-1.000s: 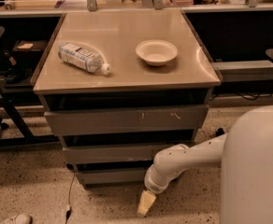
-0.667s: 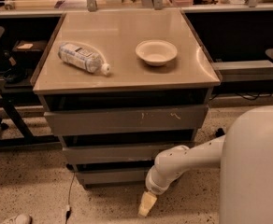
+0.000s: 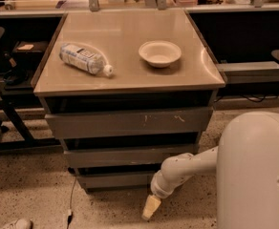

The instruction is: Open bottom drawer

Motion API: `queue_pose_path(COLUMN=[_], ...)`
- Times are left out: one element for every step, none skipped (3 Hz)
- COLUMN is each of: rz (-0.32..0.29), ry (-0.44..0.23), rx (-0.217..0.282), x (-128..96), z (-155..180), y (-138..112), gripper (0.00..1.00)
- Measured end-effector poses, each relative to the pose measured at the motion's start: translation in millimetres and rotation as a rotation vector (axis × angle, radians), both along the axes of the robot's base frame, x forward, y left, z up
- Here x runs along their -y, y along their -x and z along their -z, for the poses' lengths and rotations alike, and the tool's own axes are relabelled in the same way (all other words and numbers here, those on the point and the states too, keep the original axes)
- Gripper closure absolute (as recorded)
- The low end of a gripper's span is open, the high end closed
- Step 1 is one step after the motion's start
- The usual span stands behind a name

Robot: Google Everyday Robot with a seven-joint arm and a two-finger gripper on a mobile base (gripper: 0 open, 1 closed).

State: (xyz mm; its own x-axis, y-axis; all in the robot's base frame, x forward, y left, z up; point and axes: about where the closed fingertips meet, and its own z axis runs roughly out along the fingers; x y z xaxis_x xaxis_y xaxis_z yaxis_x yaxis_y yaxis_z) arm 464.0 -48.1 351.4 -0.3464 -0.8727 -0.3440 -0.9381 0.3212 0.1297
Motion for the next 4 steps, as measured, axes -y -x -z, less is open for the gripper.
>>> queue_pose_path(rz=[0.036, 0.055, 0.072, 0.08], ry=[0.024, 0.051, 0.081, 0.097], rx=[0.034, 0.056, 0.065, 0.067], x=[14, 24, 34, 40], z=[28, 49, 74, 97], y=[-24, -41, -59, -75], gripper=[0.0, 0.0, 0.0, 0.0])
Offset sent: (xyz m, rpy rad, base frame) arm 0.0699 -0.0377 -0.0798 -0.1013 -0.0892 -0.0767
